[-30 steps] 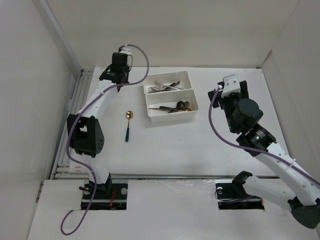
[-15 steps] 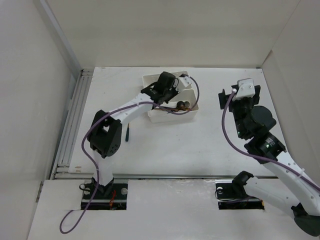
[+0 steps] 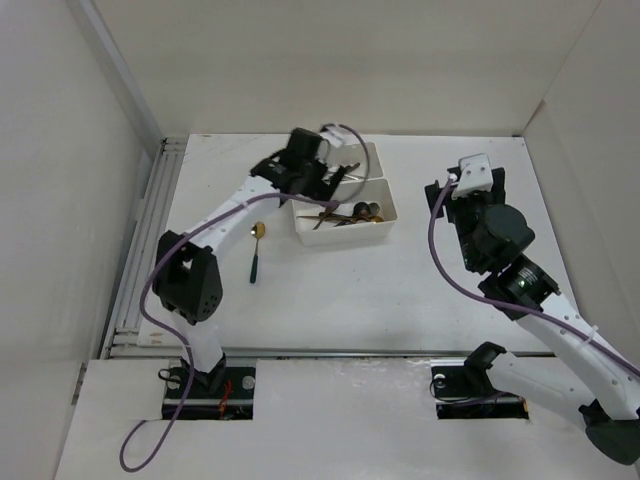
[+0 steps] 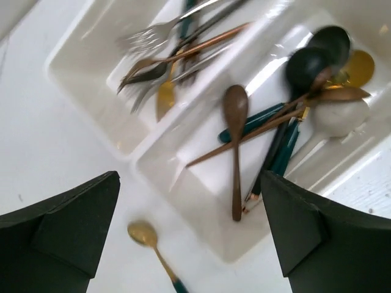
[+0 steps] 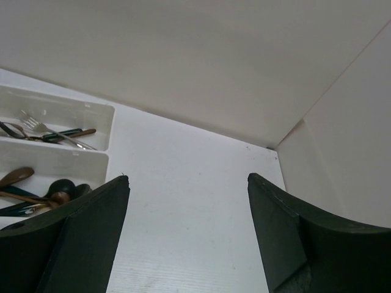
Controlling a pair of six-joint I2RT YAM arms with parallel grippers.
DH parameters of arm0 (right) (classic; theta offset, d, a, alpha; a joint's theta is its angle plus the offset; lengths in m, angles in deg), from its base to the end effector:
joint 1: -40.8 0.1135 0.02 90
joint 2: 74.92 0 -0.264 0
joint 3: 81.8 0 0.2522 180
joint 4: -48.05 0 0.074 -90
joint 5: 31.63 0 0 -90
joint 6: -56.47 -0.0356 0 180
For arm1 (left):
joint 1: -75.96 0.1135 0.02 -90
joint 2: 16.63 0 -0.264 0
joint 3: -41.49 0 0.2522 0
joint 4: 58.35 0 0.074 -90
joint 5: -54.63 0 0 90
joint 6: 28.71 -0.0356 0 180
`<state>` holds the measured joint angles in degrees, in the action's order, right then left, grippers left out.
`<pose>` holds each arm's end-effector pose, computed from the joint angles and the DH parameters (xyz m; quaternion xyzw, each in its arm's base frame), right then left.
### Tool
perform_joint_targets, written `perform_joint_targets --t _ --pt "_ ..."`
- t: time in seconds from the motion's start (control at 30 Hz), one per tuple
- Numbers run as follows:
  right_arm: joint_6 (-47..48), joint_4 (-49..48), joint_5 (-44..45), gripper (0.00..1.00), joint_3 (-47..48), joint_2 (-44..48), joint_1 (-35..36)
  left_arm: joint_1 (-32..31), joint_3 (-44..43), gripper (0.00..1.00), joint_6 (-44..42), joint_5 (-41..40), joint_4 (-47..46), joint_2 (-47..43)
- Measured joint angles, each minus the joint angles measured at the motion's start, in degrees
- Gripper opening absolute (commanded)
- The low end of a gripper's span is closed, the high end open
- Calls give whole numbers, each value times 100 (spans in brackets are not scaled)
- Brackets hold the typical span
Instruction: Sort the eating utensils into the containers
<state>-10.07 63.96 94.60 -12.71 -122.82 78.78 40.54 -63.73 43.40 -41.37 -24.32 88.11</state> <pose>0.1552 0.0945 0.4100 -0.1296 0.6679 -0.1191 0.7231 0.3530 -0.2465 0.3105 0.3726 0.7975 -0.0264 0.4738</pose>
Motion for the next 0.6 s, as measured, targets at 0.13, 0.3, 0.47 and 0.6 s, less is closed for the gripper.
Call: perform_joint_targets --t 0.13,0.3,0.47,0.6 --pt "-59 -2 -50 83 0 -76 0 1145 13 97 1078 365 737 -452" --pt "-120 -20 -136 83 0 -177 0 2629 1425 77 1565 549 1486 -669" --pt "-149 -20 -177 83 0 -205 0 2424 2575 74 1537 960 2011 -682" --pt "-232 -20 -179 83 0 -181 0 2199 2712 74 1532 1176 1945 -822"
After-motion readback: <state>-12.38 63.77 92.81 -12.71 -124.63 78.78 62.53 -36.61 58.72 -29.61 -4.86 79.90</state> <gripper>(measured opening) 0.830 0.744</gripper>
